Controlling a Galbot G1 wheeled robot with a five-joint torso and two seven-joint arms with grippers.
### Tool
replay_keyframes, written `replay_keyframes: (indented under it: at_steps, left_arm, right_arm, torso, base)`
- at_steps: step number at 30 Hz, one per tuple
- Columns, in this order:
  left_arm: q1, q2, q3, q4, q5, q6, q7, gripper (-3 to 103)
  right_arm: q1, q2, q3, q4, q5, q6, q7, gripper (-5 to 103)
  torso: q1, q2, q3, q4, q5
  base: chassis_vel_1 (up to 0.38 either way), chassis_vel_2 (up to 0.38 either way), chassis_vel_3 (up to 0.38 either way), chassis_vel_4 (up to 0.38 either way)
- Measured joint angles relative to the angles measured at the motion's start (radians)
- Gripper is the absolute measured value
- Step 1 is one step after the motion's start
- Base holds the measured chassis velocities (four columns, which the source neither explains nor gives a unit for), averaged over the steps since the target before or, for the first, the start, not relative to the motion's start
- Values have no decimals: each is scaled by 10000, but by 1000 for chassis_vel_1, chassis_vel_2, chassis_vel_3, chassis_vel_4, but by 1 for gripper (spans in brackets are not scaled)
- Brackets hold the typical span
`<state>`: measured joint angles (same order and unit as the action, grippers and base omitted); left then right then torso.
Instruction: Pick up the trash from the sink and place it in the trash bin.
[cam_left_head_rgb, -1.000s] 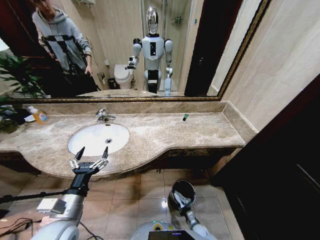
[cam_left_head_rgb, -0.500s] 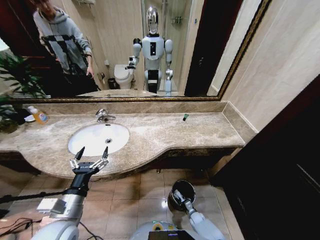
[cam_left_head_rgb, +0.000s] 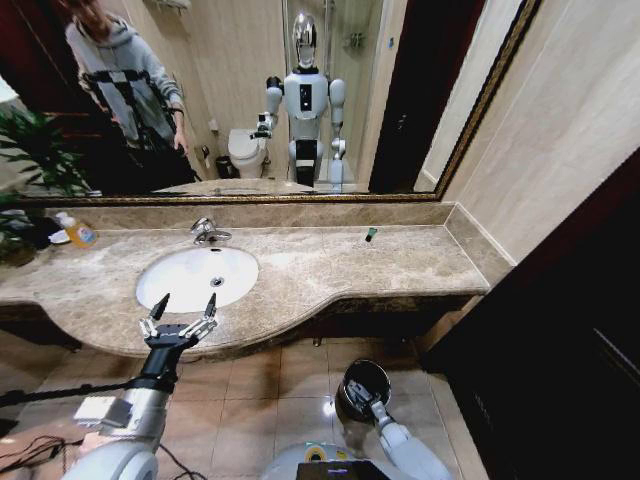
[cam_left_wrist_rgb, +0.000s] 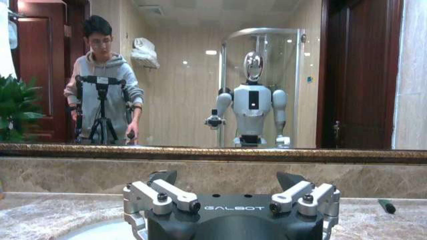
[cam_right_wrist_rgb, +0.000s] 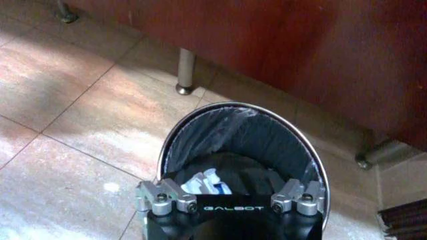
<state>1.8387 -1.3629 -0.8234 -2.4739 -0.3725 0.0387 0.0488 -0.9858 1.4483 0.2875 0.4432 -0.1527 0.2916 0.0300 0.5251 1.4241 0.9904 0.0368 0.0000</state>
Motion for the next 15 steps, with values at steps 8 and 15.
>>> replay_keyframes:
  at_steps: [8, 15]
  left_arm:
    - [0, 0, 0, 0, 0, 0, 0, 100]
    - [0, 0, 0, 0, 0, 0, 0, 100]
  right_arm:
    - [-238, -59, 30, 225, 200, 278, 84, 100]
    - [-526, -125, 116, 705, -53, 923, 982, 100]
  torso:
    - [0, 0, 0, 0, 0]
    - [0, 1, 0, 0, 1]
  base:
    - [0, 0, 0, 0]
    - [0, 0, 0, 0]
